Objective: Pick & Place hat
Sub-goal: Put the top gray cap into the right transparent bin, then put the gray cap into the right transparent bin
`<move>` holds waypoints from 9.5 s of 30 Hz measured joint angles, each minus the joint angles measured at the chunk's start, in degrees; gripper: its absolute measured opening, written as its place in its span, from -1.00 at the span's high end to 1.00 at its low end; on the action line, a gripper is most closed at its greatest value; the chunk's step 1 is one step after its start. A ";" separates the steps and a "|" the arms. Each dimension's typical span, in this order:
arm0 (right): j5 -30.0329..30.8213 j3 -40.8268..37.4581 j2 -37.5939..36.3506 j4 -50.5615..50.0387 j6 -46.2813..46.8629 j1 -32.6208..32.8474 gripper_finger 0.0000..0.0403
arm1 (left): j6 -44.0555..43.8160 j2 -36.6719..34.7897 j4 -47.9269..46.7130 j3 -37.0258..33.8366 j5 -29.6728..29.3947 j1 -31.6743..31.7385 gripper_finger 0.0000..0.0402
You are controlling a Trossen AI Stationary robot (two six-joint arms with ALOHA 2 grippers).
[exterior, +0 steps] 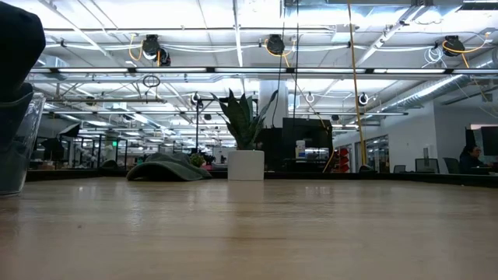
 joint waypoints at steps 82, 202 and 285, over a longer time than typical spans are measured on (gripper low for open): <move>24.06 -22.36 -41.93 69.63 -110.39 -26.71 1.00 | -25.56 31.21 -25.95 0.02 16.74 49.75 -0.24; 34.78 -18.41 -9.52 99.61 -134.37 -32.09 -0.23 | 5.28 14.93 -8.55 1.88 31.53 -8.85 0.99; -11.69 -7.72 -30.59 76.16 -120.01 -32.75 0.96 | -9.68 18.80 5.84 1.95 27.51 -9.12 0.57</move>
